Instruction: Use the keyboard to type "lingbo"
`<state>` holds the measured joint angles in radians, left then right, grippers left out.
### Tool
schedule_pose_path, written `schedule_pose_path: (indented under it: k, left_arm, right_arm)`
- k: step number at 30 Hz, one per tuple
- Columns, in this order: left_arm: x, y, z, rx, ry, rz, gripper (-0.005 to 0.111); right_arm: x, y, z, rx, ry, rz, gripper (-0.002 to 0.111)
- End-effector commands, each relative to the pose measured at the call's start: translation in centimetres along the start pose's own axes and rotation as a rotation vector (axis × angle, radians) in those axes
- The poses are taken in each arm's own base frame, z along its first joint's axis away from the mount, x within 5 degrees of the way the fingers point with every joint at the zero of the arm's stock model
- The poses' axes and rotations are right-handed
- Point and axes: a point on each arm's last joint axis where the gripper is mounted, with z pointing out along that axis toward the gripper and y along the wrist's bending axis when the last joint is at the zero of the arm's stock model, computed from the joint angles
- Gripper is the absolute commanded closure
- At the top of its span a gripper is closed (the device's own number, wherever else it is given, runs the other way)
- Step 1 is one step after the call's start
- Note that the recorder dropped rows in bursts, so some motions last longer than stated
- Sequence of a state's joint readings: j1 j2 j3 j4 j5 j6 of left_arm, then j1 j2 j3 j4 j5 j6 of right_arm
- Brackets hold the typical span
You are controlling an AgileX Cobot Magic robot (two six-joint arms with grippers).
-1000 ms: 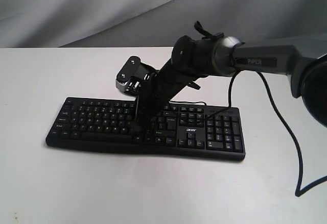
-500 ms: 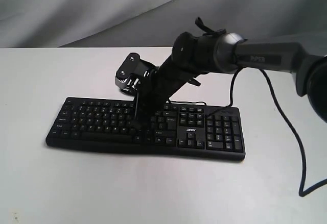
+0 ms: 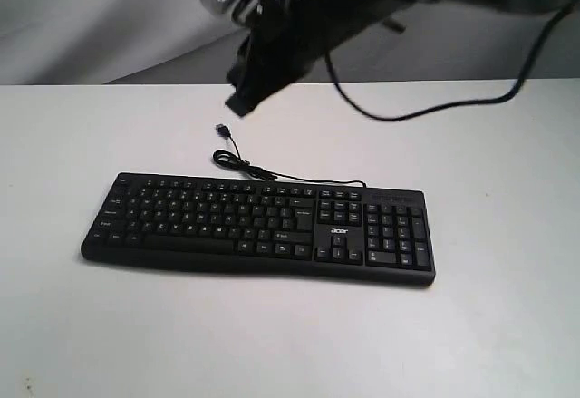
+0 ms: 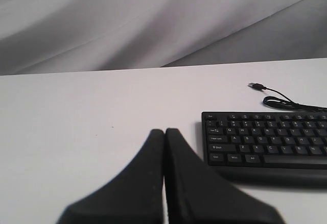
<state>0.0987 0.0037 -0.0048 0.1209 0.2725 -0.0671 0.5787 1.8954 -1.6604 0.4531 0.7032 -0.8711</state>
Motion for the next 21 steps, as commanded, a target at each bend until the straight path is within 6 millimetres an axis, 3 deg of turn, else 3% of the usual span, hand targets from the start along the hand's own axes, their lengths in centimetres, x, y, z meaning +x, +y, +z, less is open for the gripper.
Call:
schedule_pose_path:
  k: [1,3,7,8,10,14,21]
  left_arm:
    - [0.1,0.0,0.0,0.001,-0.005,-0.006,0.106]
    - [0.1,0.0,0.0,0.001,-0.005,-0.006,0.106]
    - [0.1,0.0,0.0,0.001,-0.005,-0.006,0.106]
    - [0.1,0.0,0.0,0.001,-0.005,-0.006,0.106]
    - [0.1,0.0,0.0,0.001,-0.005,-0.006,0.106]
    - [0.1,0.0,0.0,0.001,-0.005,-0.006,0.106]
    - [0.1,0.0,0.0,0.001,-0.005,-0.006,0.106]
  right_arm:
    - [-3.2,0.9,-8.8,0.114,-0.176,-0.009,0.108]
    - [-3.5,2.0,-13.3,0.191,-0.276,-0.022,0.108]
    - [-1.5,4.5,-19.5,0.329,-0.424,-0.025,0.108]
    - [0.0,5.9,-22.5,0.418,-0.517,-0.028,0.108]
    - [2.3,7.9,-25.9,0.499,-0.636,0.014,0.108]
    - [6.3,11.9,-30.8,0.51,-0.763,0.062,0.108]
    - [9.8,16.6,-39.5,0.644,-1.075,0.005,0.108]
